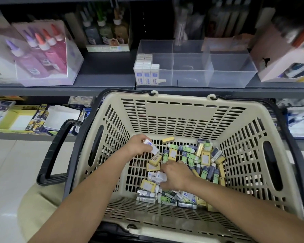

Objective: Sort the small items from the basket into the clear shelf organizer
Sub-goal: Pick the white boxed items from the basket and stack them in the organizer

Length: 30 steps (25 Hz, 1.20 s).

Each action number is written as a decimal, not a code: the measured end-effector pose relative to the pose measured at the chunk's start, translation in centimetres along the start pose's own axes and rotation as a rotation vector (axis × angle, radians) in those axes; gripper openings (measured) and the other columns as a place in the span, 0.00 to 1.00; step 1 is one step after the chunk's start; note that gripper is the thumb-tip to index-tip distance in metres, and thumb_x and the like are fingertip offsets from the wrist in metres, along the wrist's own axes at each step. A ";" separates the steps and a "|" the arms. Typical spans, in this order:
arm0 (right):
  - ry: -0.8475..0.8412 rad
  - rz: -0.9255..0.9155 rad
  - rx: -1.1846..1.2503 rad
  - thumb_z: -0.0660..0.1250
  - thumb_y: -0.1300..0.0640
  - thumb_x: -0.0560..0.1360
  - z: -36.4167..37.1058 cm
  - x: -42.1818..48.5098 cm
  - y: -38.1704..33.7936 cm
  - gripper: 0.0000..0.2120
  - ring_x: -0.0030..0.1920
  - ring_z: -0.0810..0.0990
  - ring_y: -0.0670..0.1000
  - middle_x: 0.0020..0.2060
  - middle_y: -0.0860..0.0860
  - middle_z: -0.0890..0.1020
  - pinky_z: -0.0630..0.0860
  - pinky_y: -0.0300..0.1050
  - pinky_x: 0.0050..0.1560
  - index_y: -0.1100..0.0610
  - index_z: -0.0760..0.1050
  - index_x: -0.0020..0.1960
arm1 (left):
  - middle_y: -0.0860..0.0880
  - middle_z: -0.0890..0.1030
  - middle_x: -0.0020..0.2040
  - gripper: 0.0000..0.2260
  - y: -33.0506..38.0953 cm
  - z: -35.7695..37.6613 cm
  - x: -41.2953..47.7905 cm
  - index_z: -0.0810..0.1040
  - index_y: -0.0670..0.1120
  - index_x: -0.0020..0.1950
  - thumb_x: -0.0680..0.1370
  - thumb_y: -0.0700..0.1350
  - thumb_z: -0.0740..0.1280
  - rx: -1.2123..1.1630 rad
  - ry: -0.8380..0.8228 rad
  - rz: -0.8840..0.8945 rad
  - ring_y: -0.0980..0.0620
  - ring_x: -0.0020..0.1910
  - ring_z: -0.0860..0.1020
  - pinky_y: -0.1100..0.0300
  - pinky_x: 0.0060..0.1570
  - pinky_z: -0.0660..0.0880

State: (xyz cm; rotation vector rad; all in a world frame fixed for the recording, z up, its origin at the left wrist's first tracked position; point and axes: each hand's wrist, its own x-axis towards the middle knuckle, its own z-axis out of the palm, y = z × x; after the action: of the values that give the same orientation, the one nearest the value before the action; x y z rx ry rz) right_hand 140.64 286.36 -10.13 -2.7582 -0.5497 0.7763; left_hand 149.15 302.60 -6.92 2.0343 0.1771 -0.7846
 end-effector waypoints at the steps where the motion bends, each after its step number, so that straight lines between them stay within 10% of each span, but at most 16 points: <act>1: 0.018 0.037 0.089 0.68 0.44 0.68 -0.6 -0.1 0.1 0.16 0.44 0.77 0.51 0.44 0.49 0.78 0.74 0.44 0.45 0.54 0.73 0.50 | 0.46 0.77 0.45 0.08 0.1 -0.2 0.0 0.76 0.43 0.52 0.74 0.37 0.68 -0.075 0.008 -0.008 0.53 0.39 0.75 0.63 0.35 0.73; 8: 0.324 0.296 0.807 0.70 0.52 0.69 -5.1 0.5 1.4 0.08 0.38 0.80 0.53 0.38 0.50 0.79 0.78 0.49 0.40 0.54 0.75 0.44 | 0.40 0.79 0.53 0.10 1.3 1.2 -1.1 0.75 0.36 0.56 0.77 0.36 0.60 -0.575 -0.192 -0.176 0.48 0.46 0.79 0.55 0.46 0.79; 17: 0.306 0.224 1.005 0.70 0.60 0.73 -6.9 0.2 2.0 0.11 0.34 0.75 0.40 0.37 0.45 0.77 0.69 0.27 0.31 0.56 0.78 0.55 | 0.46 0.82 0.45 0.12 2.3 1.5 -1.6 0.76 0.43 0.56 0.74 0.38 0.69 -0.758 -0.180 -0.055 0.50 0.43 0.81 0.56 0.43 0.79; 22: 0.359 0.222 1.007 0.67 0.58 0.75 -9.6 -0.4 2.6 0.01 0.32 0.78 0.49 0.35 0.51 0.82 0.72 0.42 0.34 0.54 0.77 0.46 | 0.44 0.84 0.42 0.11 3.4 0.3 -1.7 0.75 0.41 0.54 0.73 0.35 0.70 -0.796 -0.079 0.029 0.50 0.41 0.84 0.59 0.38 0.80; 30: 0.370 0.121 1.319 0.65 0.67 0.74 -13.7 -1.7 3.0 0.04 0.34 0.83 0.44 0.36 0.52 0.84 0.78 0.33 0.34 0.61 0.75 0.47 | 0.47 0.82 0.40 0.06 6.6 0.1 -2.9 0.77 0.43 0.45 0.73 0.33 0.69 -0.698 -0.065 0.176 0.54 0.37 0.80 0.63 0.38 0.78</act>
State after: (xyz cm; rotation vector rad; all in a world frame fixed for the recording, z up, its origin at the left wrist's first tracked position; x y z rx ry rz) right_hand 147.55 281.43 1.10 -1.6047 0.1975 0.3695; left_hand 149.58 299.28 -0.55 1.3418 0.1987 -0.5705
